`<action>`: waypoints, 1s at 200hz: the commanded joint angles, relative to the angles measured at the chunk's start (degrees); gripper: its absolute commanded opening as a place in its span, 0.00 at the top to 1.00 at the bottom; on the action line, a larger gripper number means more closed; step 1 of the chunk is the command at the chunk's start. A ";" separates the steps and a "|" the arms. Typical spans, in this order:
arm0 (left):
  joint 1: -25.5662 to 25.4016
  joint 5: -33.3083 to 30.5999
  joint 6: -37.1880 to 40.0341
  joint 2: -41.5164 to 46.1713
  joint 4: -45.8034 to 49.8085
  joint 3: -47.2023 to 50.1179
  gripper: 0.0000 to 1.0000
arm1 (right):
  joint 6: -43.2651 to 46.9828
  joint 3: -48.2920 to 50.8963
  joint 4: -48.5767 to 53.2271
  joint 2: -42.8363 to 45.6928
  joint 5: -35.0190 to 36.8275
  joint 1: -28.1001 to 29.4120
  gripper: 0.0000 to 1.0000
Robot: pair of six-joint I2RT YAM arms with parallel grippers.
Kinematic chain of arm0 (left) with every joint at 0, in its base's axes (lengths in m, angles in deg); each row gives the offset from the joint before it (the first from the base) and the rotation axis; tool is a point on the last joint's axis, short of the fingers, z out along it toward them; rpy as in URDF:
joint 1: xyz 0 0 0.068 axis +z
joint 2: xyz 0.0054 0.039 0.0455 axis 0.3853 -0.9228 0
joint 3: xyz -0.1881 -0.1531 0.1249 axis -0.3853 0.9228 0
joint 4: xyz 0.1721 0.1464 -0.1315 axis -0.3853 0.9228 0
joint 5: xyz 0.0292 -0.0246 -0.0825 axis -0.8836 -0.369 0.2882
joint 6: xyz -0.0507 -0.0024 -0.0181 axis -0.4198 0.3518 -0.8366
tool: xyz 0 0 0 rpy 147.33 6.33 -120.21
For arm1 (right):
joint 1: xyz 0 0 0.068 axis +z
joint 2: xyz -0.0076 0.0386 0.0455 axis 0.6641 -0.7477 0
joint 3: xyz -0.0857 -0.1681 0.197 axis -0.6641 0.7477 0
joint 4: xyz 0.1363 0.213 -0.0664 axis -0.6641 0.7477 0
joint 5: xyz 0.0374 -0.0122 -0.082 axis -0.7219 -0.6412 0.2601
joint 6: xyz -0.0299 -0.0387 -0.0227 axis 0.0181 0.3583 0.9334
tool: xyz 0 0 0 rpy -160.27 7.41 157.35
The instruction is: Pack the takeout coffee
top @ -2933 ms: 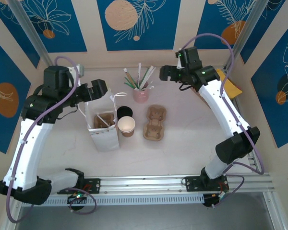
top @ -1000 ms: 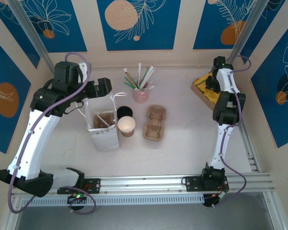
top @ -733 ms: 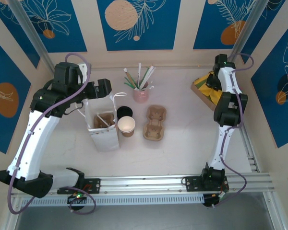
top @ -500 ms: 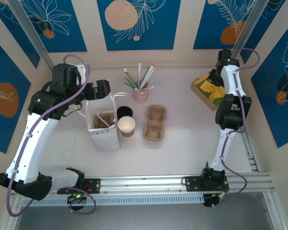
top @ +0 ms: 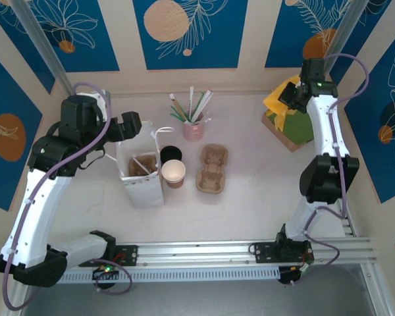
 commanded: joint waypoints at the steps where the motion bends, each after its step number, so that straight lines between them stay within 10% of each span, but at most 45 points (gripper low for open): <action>1: -0.23 -4.96 -2.22 1.85 1.28 0.70 0.00 | -1.97 3.04 -4.52 5.44 -8.87 1.94 1.00; 85: -0.15 -12.76 -6.98 6.33 7.98 1.33 0.00 | -4.53 7.56 -15.06 17.13 -18.18 19.99 1.00; 200: -0.15 -9.45 -5.61 10.31 12.02 1.39 0.00 | -12.42 -8.93 -19.11 6.71 -13.37 45.88 1.00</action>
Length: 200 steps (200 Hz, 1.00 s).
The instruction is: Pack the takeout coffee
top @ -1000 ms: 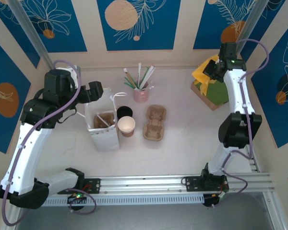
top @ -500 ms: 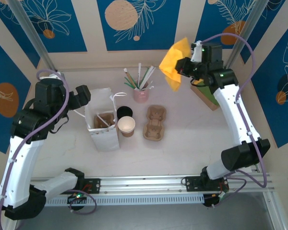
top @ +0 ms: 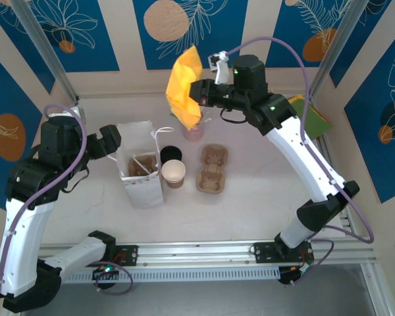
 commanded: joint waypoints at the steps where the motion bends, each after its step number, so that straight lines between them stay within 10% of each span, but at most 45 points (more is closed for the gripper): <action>1: -0.15 0.61 0.65 1.40 2.19 0.12 0.00 | -1.96 -4.18 -0.77 -3.08 2.39 4.55 1.00; 200: -0.15 -0.31 4.77 5.28 6.95 -1.27 0.00 | -1.99 -7.64 4.69 -17.72 12.85 20.90 1.00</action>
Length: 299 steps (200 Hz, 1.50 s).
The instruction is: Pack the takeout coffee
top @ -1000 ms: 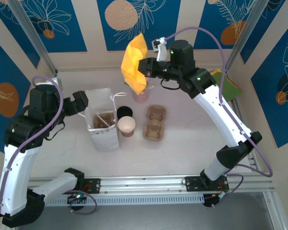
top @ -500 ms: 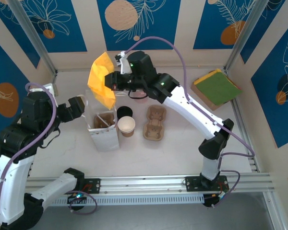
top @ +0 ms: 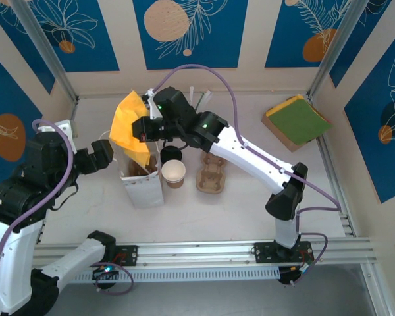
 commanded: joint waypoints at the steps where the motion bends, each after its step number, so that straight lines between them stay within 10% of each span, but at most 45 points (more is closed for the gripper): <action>1: -0.15 -0.53 1.16 0.67 1.25 -1.11 0.00 | 2.03 0.29 1.88 -1.57 2.28 0.59 1.00; 30: -0.19 -0.49 1.16 0.67 1.59 -1.55 0.00 | 3.11 -0.67 3.88 -3.06 2.47 0.80 0.92; 53: -0.15 -0.87 1.07 0.87 1.86 -1.59 0.00 | 3.34 -1.30 4.71 -3.07 2.73 1.01 0.62; 194: -0.15 0.73 -1.48 -2.12 0.94 -0.51 0.00 | 8.31 -5.28 9.07 3.47 6.86 0.17 0.46; 299: 5.55 3.66 -0.14 -18.29 -2.62 -11.14 0.00 | 9.57 14.71 8.84 21.93 15.48 -11.13 0.01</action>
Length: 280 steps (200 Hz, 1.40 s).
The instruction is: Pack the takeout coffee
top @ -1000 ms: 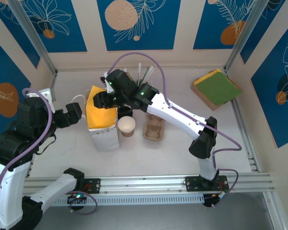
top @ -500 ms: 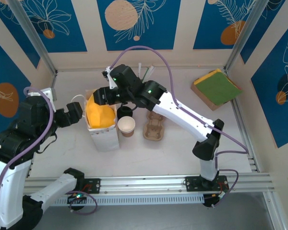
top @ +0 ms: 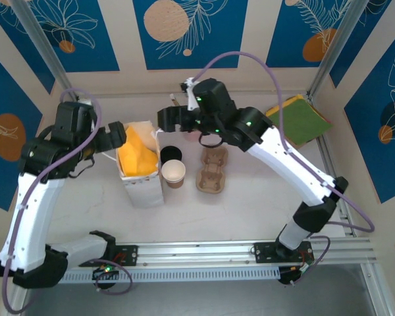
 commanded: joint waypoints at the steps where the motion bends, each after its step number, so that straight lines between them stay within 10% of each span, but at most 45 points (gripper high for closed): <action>1: 3.31 2.79 0.48 -3.28 -2.86 -4.36 0.00 | 0.08 5.72 -0.19 5.39 3.46 -4.09 0.01; 80: 20.28 6.23 -0.35 -16.12 -7.86 -8.10 0.00 | 3.05 28.45 0.50 21.20 7.58 -26.20 0.01; 152: 29.30 -1.80 -4.10 -16.16 -23.11 21.11 0.00 | 9.48 52.97 -15.03 24.82 8.62 -48.94 0.01; 222: 28.27 -8.95 1.10 -19.94 -44.20 43.71 0.00 | 14.07 67.42 -37.33 15.45 10.46 -50.69 0.01; 280: 22.94 -8.34 13.44 -13.55 -86.35 66.17 0.00 | 20.67 71.40 -55.08 7.36 7.02 -49.28 0.01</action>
